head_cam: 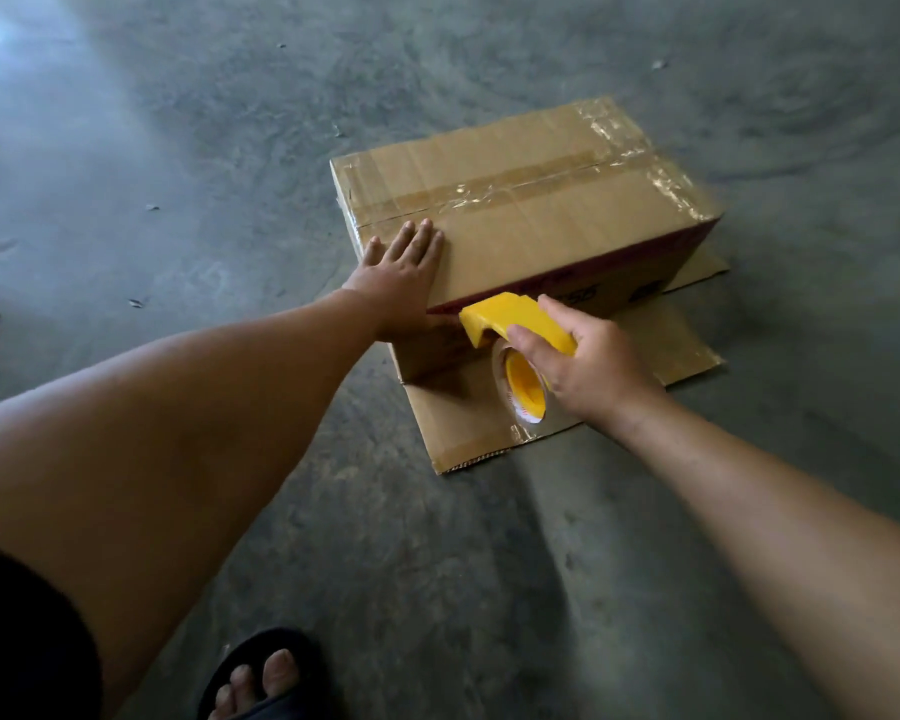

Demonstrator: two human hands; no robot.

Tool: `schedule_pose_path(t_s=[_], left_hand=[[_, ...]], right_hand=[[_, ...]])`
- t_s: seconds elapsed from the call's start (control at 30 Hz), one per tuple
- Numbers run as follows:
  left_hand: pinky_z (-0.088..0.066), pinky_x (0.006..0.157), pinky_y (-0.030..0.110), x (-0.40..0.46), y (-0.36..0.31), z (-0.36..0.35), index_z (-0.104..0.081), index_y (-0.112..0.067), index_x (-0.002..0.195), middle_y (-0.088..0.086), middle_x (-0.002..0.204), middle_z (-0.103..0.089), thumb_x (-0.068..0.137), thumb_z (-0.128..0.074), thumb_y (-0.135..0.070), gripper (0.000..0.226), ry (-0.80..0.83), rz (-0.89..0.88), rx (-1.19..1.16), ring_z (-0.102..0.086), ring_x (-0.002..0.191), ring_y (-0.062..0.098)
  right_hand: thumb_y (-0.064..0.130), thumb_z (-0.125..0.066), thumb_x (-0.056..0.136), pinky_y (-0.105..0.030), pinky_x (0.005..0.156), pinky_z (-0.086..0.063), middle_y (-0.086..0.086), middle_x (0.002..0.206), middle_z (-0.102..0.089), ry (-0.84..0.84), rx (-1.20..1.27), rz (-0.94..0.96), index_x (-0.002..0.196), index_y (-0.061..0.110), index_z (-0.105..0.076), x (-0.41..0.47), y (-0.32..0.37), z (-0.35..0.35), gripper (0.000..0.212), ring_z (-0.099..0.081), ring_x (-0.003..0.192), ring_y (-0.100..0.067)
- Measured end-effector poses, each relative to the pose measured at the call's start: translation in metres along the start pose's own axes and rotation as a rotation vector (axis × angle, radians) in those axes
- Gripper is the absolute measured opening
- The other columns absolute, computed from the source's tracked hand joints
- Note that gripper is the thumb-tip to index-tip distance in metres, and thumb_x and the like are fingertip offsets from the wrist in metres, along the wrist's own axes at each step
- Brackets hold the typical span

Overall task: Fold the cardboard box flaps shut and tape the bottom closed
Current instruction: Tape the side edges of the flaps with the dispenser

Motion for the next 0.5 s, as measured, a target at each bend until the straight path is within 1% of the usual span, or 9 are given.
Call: schedule_pose_path(t_s=[0.1, 0.17, 0.23, 0.33, 0.4, 0.5], left_hand=[[-0.003, 0.121, 0.058, 0.0, -0.006, 0.004, 0.009, -0.012, 0.158, 0.011, 0.167, 0.012, 0.08, -0.034, -0.086, 0.116, 0.007, 0.027, -0.012, 0.009, 0.153, 0.031], [-0.003, 0.121, 0.059, 0.004, -0.012, 0.008, 0.01, -0.015, 0.158, 0.012, 0.166, 0.013, 0.077, -0.038, -0.088, 0.12, 0.051, 0.049, -0.025, 0.01, 0.153, 0.032], [-0.002, 0.12, 0.06, 0.013, -0.023, 0.014, 0.011, -0.017, 0.158, 0.012, 0.166, 0.015, 0.074, -0.043, -0.09, 0.124, 0.09, 0.062, -0.06, 0.011, 0.153, 0.032], [-0.002, 0.12, 0.061, 0.027, -0.046, 0.02, 0.012, -0.019, 0.158, 0.01, 0.166, 0.017, 0.076, -0.045, -0.087, 0.121, 0.129, -0.004, -0.071, 0.012, 0.153, 0.031], [-0.002, 0.121, 0.06, 0.036, -0.063, 0.023, 0.011, -0.02, 0.158, 0.009, 0.166, 0.017, 0.079, -0.045, -0.084, 0.117, 0.131, -0.057, -0.066, 0.012, 0.153, 0.03], [-0.003, 0.122, 0.057, 0.052, -0.093, 0.029, 0.01, -0.021, 0.159, 0.007, 0.166, 0.015, 0.083, -0.042, -0.08, 0.109, 0.12, -0.133, -0.045, 0.011, 0.153, 0.026]], right_hand=[[0.051, -0.053, 0.092, -0.024, 0.109, -0.034, 0.005, 0.144, -0.049, 0.053, 0.014, 0.047, 0.141, 0.018, -0.048, 0.018, 0.005, 0.039, 0.059, -0.044, 0.133, -0.01], [0.045, -0.052, 0.094, -0.02, 0.109, -0.029, 0.004, 0.147, -0.045, 0.083, -0.038, 0.088, 0.143, 0.016, -0.045, 0.028, 0.007, 0.068, 0.057, -0.04, 0.134, -0.007], [0.038, -0.052, 0.096, -0.017, 0.109, -0.026, 0.004, 0.147, -0.043, 0.073, -0.083, 0.115, 0.144, 0.015, -0.043, 0.031, 0.006, 0.102, 0.053, -0.038, 0.133, -0.003], [0.031, -0.052, 0.097, -0.02, 0.111, -0.027, 0.005, 0.147, -0.042, 0.04, -0.111, 0.108, 0.146, 0.017, -0.04, 0.03, -0.009, 0.149, 0.052, -0.037, 0.133, -0.003], [0.029, -0.053, 0.097, -0.019, 0.11, -0.028, 0.005, 0.146, -0.042, 0.01, -0.115, 0.083, 0.147, 0.018, -0.038, 0.03, -0.031, 0.175, 0.053, -0.038, 0.131, -0.003], [0.033, -0.055, 0.095, -0.025, 0.109, -0.031, 0.002, 0.147, -0.044, -0.073, -0.162, 0.004, 0.148, 0.024, -0.035, 0.036, -0.074, 0.202, 0.057, -0.042, 0.132, -0.011]])
Point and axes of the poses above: each hand's wrist, its own x-axis towards the middle knuckle, its own z-axis out of the back of the hand, y = z × x, the point moved 2 cm from there along x, towards the middle knuckle
